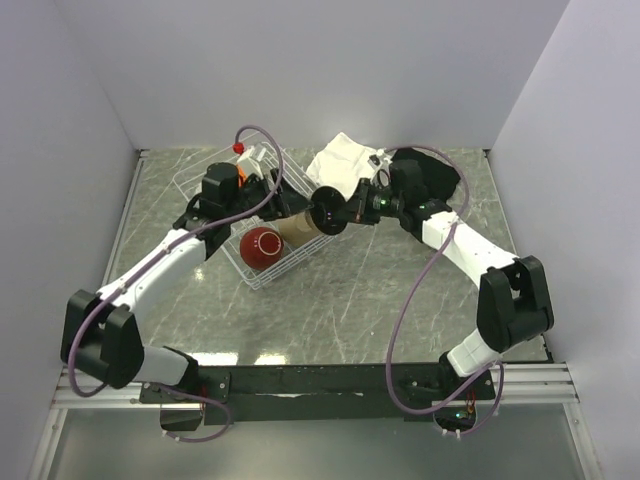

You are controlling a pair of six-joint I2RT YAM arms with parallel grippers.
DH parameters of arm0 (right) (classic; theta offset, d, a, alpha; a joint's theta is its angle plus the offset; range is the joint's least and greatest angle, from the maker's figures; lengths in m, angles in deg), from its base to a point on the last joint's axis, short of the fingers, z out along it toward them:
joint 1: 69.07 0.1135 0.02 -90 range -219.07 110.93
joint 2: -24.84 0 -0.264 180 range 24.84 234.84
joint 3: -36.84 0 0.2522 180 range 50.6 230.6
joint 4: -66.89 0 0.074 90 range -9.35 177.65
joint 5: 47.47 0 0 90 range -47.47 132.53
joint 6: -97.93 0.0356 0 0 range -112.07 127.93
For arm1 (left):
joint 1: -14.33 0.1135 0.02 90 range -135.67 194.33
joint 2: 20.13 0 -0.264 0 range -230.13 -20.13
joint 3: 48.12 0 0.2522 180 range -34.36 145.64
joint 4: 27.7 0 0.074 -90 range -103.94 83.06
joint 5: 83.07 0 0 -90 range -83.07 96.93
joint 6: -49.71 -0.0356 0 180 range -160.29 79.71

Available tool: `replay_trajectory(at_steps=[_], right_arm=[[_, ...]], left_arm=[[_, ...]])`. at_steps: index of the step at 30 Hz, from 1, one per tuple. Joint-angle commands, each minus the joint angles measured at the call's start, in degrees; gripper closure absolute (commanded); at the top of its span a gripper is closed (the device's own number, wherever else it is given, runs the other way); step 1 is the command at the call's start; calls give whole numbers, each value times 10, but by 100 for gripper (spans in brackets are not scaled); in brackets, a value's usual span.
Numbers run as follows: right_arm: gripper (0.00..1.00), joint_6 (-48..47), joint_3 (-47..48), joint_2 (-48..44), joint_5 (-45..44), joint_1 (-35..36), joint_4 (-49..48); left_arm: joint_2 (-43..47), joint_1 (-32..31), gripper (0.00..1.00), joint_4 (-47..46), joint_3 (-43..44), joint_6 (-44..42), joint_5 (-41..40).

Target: Unload the bowls from the dish rack

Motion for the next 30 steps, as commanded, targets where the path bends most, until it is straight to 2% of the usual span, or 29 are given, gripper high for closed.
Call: replay_trajectory(at_steps=[1,2,3,6,9,11,15,19,24,30], right_arm=[[100,-77,54,-47,-76,-8,146],[100,-91,54,-55,-88,-11,159],[100,-95,55,-61,-95,-21,170],[100,-107,52,-84,-117,-43,203],[100,-108,45,-105,-133,-90,230],[100,-107,41,-114,-150,-134,253],[100,-100,55,-118,-222,-197,304],[100,-77,64,-103,-266,-261,347],[100,-48,75,-65,-308,-321,353],[100,-42,102,-2,-311,-370,364]], left_arm=[[71,-2,17,30,0,-108,-95],[79,-2,3,51,0,-120,-130],[87,-2,1,60,0,-141,-148],[123,-2,1,94,-10,-178,-222],[164,-2,1,110,-46,-220,-299],[198,-2,1,112,-67,-250,-378],[262,-2,0,88,-144,-276,-483],[324,-2,1,49,-209,-296,-555],[347,-2,1,2,-262,-310,-576],[335,-2,1,0,-247,-329,-577]])
